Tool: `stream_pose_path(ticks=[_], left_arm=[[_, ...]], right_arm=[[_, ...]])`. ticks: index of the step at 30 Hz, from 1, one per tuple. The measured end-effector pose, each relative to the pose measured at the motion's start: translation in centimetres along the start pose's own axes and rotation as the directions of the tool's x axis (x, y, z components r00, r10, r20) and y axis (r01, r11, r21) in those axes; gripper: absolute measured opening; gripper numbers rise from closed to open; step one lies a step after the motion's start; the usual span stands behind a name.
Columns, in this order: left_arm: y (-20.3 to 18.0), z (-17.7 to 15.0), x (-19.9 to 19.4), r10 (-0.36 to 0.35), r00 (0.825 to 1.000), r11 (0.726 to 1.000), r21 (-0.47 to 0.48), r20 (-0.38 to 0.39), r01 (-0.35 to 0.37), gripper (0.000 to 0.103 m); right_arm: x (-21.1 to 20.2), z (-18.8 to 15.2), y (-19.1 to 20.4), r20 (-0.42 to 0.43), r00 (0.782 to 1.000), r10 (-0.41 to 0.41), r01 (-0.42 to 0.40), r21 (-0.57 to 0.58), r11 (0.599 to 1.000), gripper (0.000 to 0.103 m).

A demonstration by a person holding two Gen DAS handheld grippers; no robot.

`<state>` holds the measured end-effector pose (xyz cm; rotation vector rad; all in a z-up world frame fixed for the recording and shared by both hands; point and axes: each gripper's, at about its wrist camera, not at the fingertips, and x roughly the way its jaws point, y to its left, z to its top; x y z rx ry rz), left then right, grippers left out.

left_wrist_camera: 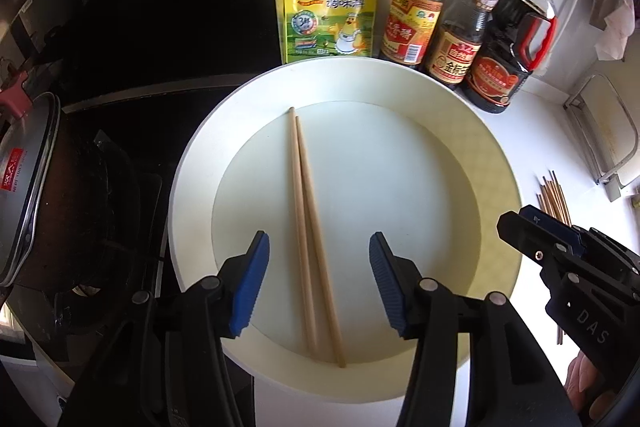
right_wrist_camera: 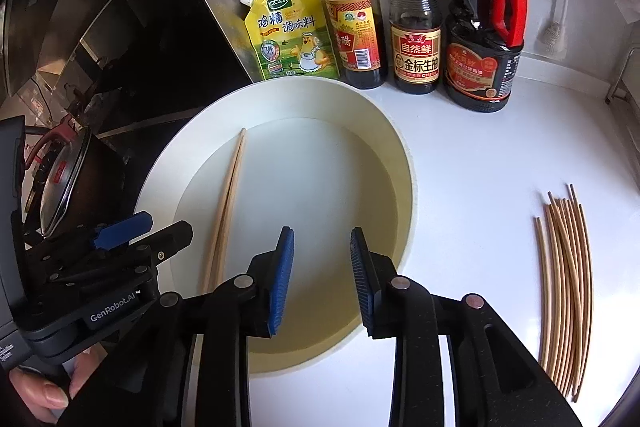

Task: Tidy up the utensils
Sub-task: 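Move both open tools back from the basin to the chopstick pile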

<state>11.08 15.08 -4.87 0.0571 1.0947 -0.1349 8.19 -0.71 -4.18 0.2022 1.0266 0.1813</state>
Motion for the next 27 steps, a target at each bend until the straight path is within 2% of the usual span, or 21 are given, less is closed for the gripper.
stream_pose_path(ticks=[12, 27], left_arm=[[-4.1, -1.1, -2.0, -0.029, 0.999, 0.998, 0.054, 0.016, 0.028, 0.056], [-12.5, -2.5, -3.2, -0.083, 0.996, 0.988, 0.135, 0.022, 0.080, 0.061]], right_arm=[[-3.4, -3.0, -3.8, 0.038, 0.998, -0.041, 0.039, 0.043, 0.998, 0.034], [-8.2, -5.8, -11.5, 0.047, 0.992, -0.116, 0.110, 0.119, 0.987, 0.043]])
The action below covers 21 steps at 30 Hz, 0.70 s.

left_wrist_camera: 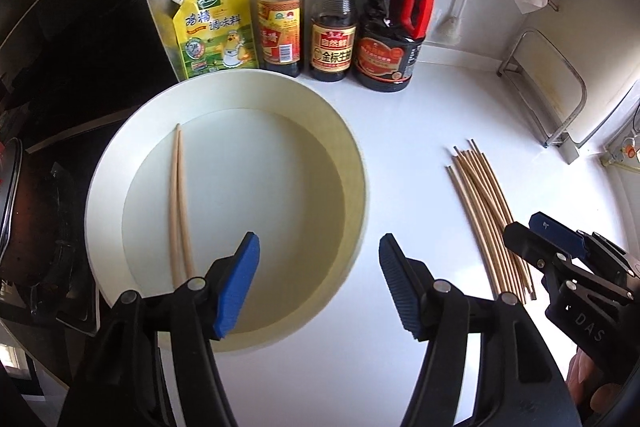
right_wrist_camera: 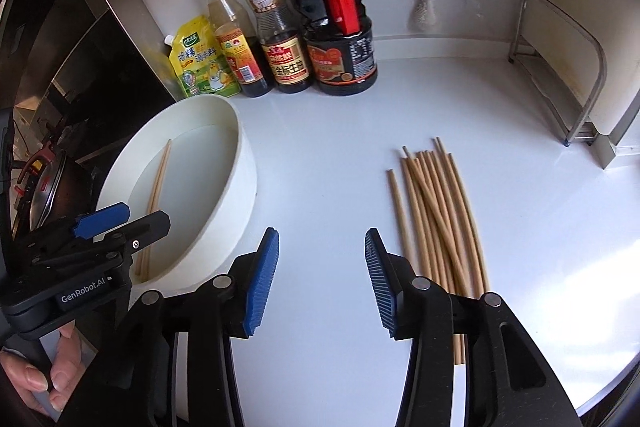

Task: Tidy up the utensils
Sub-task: 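Move both open tools back from the basin to the chopstick pile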

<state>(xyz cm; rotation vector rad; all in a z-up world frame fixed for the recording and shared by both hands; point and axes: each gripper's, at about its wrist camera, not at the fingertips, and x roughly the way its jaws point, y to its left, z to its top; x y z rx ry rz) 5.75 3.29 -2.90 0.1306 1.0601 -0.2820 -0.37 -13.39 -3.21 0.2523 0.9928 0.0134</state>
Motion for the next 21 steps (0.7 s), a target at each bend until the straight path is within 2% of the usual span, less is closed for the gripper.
stream_pose_path(ticks=[10, 21], left_arm=[[-5.8, -1.0, 0.9, -0.046, 0.999, 0.998, 0.043, -0.026, 0.047, 0.061], [-10.3, -2.4, 2.5, -0.072, 0.995, 0.995, 0.070, -0.062, 0.076, 0.063]], right_arm=[[-1.5, -1.2, -5.9, -0.020, 0.998, -0.058, 0.059, 0.037, 0.998, 0.043], [-2.3, -2.3, -10.7, -0.036, 0.994, -0.099, 0.100, 0.046, 0.994, 0.047]])
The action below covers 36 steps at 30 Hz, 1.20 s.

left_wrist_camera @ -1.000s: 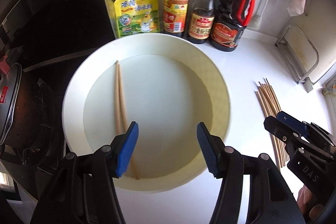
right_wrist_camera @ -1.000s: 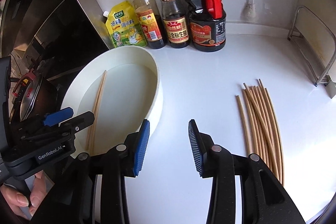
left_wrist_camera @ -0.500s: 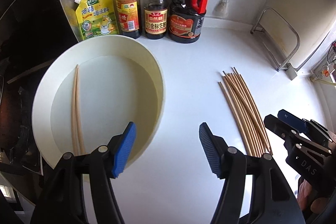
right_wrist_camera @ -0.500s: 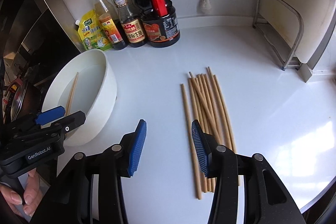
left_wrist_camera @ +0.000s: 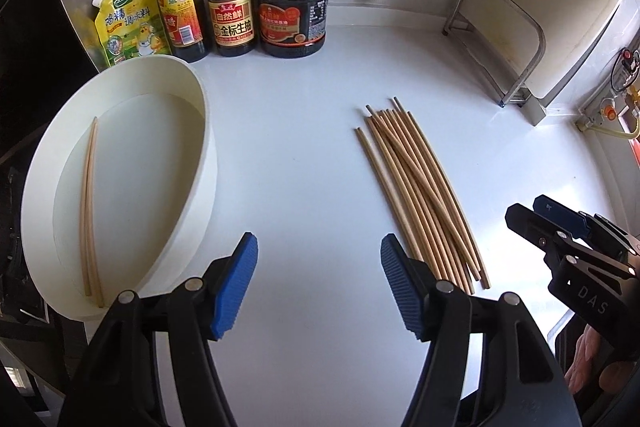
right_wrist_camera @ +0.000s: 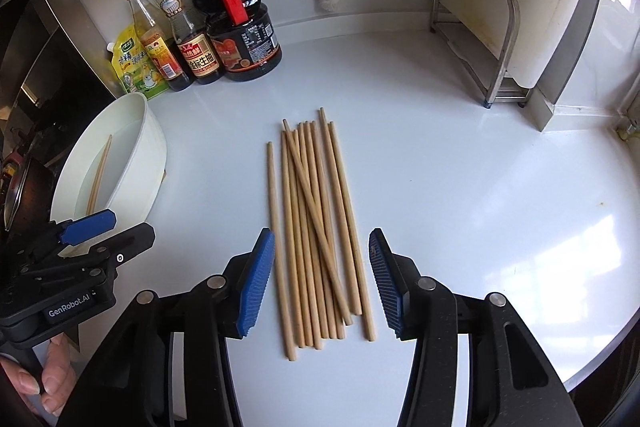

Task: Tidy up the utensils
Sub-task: 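Move both open tools back from the basin to the chopstick pile, then close the right tool on a chopstick while the left tool grasps another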

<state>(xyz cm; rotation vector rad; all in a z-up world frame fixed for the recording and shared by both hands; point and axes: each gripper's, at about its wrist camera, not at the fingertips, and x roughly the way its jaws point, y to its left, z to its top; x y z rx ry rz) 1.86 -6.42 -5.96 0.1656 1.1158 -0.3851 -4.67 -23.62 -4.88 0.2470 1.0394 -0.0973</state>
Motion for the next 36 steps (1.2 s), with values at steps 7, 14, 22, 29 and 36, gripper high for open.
stream_pose_path(ticks=[7, 14, 22, 29, 36], left_arm=[[-1.6, 0.0, 1.5, 0.008, 1.000, 1.000, 0.026, -0.028, -0.008, 0.063], [-2.4, 0.2, 3.1, 0.011, 0.999, 1.000, 0.015, -0.046, -0.011, 0.063], [-2.6, 0.4, 5.2, 0.018, 0.998, 1.000, -0.025, -0.053, -0.019, 0.067], [-3.0, 0.1, 6.8, 0.019, 0.998, 0.998, -0.062, -0.054, -0.023, 0.069], [-3.4, -0.3, 7.9, 0.027, 0.998, 0.995, -0.095, -0.048, -0.032, 0.071]], right_arm=[[1.0, -0.1, -2.2, -0.004, 1.000, -0.011, 0.011, 0.018, 1.000, 0.047], [2.7, -0.4, -3.7, -0.020, 1.000, -0.004, 0.004, 0.021, 1.000, 0.048], [5.2, -0.6, -5.6, -0.045, 0.999, -0.006, 0.007, 0.019, 1.000, 0.054], [7.4, -0.5, -6.0, -0.052, 0.999, -0.013, 0.012, -0.005, 1.000, 0.057], [8.9, 0.0, -5.3, -0.059, 0.998, -0.005, 0.002, -0.063, 0.998, 0.058]])
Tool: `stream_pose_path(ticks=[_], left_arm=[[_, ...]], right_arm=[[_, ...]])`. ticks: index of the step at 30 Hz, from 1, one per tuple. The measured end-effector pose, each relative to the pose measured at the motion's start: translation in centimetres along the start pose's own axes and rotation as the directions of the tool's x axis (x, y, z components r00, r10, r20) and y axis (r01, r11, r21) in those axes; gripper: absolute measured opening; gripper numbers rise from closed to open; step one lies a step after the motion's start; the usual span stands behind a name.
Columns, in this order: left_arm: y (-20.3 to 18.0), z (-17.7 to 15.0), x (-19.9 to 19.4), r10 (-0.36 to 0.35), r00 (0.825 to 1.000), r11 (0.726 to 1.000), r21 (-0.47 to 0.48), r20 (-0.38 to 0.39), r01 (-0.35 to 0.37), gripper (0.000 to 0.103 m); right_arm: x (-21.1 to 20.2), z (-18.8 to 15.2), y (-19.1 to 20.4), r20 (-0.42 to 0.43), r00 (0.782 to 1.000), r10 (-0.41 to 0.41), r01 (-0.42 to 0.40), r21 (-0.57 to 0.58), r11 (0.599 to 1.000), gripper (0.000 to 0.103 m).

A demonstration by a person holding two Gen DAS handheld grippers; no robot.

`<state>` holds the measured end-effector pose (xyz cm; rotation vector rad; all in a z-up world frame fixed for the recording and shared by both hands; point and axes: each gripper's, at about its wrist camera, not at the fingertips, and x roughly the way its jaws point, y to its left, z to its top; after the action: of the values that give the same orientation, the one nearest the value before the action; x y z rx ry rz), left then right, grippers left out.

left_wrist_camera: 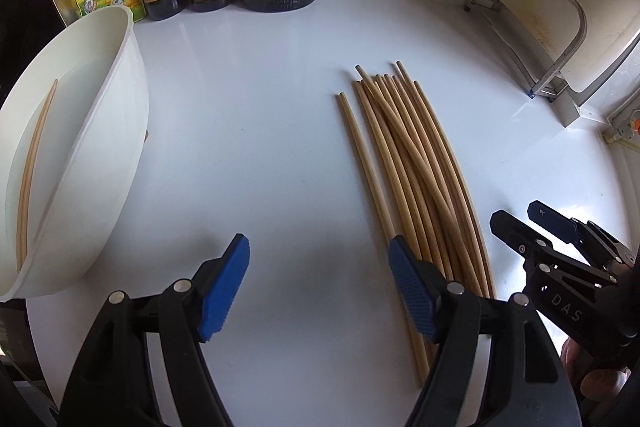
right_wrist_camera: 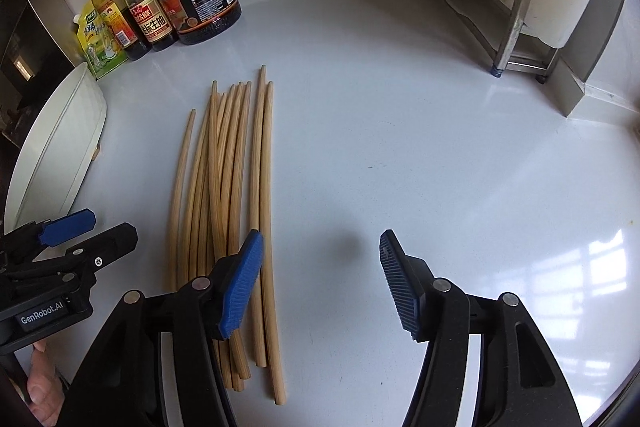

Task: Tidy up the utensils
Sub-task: 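Close the right tool on a chopstick while the left tool grasps another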

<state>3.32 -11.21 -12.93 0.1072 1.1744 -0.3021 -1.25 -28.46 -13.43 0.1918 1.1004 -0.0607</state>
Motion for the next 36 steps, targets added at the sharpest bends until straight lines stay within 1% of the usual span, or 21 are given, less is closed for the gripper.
stream_pose_path(ticks=[5, 9, 13, 16, 25, 29, 33, 36], left_arm=[[0.2, -0.3, 0.5, 0.005, 1.000, 1.000, -0.024, -0.007, -0.005, 0.071], [0.4, -0.5, 0.7, 0.001, 1.000, 0.998, -0.056, -0.004, -0.002, 0.071], [0.4, -0.4, 0.7, -0.001, 1.000, 0.998, -0.064, 0.004, 0.001, 0.071], [0.3, -0.5, 0.7, 0.000, 1.000, 0.997, -0.073, 0.009, 0.001, 0.074], [-1.0, -0.6, 1.4, 0.019, 1.000, 0.999, -0.051, 0.021, -0.018, 0.074], [-1.4, -0.7, 2.1, 0.026, 1.000, 0.999, -0.047, 0.010, -0.025, 0.074], [-1.9, -1.1, 2.3, 0.041, 0.999, 0.999, -0.027, 0.001, -0.041, 0.074], [-2.4, -1.6, 2.5, 0.074, 0.997, 0.997, -0.005, 0.004, -0.074, 0.076]], right_arm=[[0.5, 0.3, 0.5, -0.001, 1.000, 0.001, -0.001, -0.035, 0.999, 0.058], [0.7, 0.2, 0.9, -0.001, 1.000, -0.023, 0.023, -0.066, 0.998, 0.058], [1.0, -0.2, 1.2, -0.008, 0.999, -0.037, 0.036, -0.092, 0.995, 0.058], [1.1, -0.4, 1.2, 0.001, 0.998, -0.056, 0.056, -0.109, 0.992, 0.058], [1.0, -0.3, -0.5, 0.022, 0.998, -0.066, 0.067, -0.068, 0.995, 0.058], [0.9, -0.4, -1.3, 0.024, 0.997, -0.070, 0.071, -0.055, 0.996, 0.058], [0.7, -0.6, -1.7, 0.028, 0.997, -0.066, 0.067, -0.050, 0.996, 0.058], [0.8, -0.6, -1.5, 0.032, 0.998, -0.061, 0.063, -0.056, 0.996, 0.058]])
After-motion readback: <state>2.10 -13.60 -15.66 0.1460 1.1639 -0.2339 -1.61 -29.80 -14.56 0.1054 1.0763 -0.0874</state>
